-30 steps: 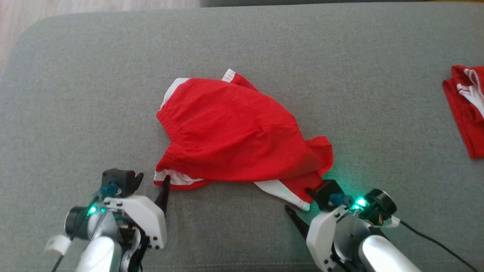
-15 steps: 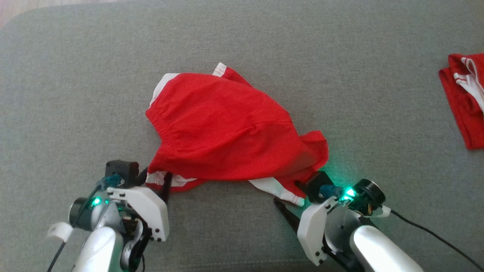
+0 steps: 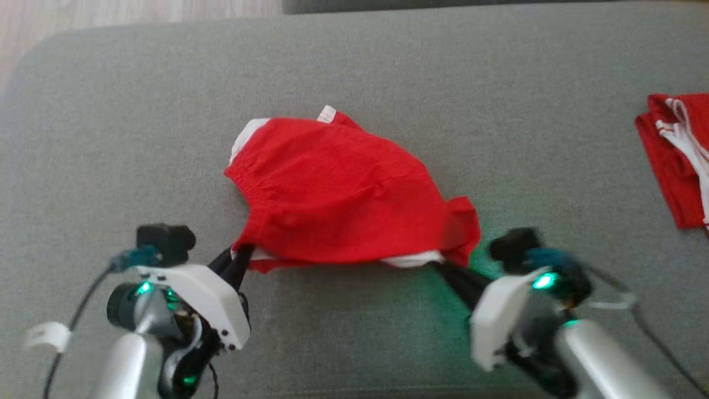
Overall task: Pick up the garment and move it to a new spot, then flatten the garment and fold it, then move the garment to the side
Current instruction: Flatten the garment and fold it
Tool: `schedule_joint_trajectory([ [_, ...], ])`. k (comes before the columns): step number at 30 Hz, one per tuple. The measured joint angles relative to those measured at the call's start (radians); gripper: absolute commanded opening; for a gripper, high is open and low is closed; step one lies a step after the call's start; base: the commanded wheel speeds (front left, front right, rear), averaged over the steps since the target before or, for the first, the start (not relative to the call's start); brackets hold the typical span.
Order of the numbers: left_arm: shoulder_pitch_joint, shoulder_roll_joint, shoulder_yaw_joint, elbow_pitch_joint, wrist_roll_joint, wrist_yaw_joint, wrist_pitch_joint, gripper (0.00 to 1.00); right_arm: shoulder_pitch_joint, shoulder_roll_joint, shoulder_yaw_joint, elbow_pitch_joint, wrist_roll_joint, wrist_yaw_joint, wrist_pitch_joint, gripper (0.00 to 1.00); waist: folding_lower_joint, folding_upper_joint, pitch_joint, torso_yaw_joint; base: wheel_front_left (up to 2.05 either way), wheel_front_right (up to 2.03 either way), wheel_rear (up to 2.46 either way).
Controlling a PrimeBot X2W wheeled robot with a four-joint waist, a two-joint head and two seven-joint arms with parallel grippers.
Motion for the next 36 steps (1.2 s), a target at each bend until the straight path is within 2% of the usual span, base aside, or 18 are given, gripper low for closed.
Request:
schedule_joint_trajectory([
  [5, 0.024, 0.000, 0.042, -0.213, -0.160, -0.011, 0.101, 0.00, 0.066, -0.110, -0.128, -0.267, 0.197, 0.000, 0.065, 0.00, 0.0000, 0.0000, -0.049, -0.001, 0.00, 0.00, 0.00],
  [9, 0.024, -0.004, 0.079, -0.362, -0.307, -0.016, 0.183, 0.00, 0.119, -0.194, -0.269, -0.471, 0.359, 0.000, 0.130, 0.00, 0.0000, 0.0000, -0.093, -0.006, 0.00, 0.00, 0.00],
  [15, 0.025, -0.025, 0.088, -0.549, -0.491, 0.020, 0.309, 0.00, 0.187, -0.277, -0.488, -0.662, 0.502, 0.000, 0.234, 0.00, 0.0000, 0.0000, -0.154, -0.027, 0.00, 0.00, 0.00],
  [19, 0.021, -0.034, 0.059, -0.674, -0.608, 0.074, 0.399, 0.00, 0.186, -0.313, -0.632, -0.757, 0.567, 0.000, 0.298, 0.00, -0.0001, 0.0000, -0.169, -0.045, 0.00, 0.00, 0.00],
  [24, -0.082, -0.044, 0.041, -0.729, -0.743, 0.210, 0.524, 0.00, 0.098, -0.408, -0.774, -0.786, 0.597, 0.000, 0.372, 0.00, 0.0000, 0.0000, -0.141, -0.047, 0.00, 0.00, 0.00],
  [28, -0.252, -0.048, 0.036, -0.715, -0.755, 0.292, 0.602, 0.00, -0.037, -0.488, -0.774, -0.726, 0.590, 0.000, 0.405, 0.00, -0.0001, 0.0000, -0.091, -0.049, 0.00, 0.00, 0.00],
  [32, -0.427, -0.044, 0.030, -0.591, -0.722, 0.318, 0.623, 0.00, -0.156, -0.513, -0.669, -0.608, 0.533, 0.000, 0.393, 0.00, 0.0000, 0.0000, -0.015, -0.046, 0.00, 0.00, 0.00],
  [36, -0.649, -0.035, 0.012, -0.348, -0.593, 0.317, 0.570, 0.00, -0.393, -0.507, -0.503, -0.469, 0.430, 0.000, 0.314, 0.00, 0.0000, 0.0000, 0.082, -0.038, 0.00, 0.00, 0.00],
])
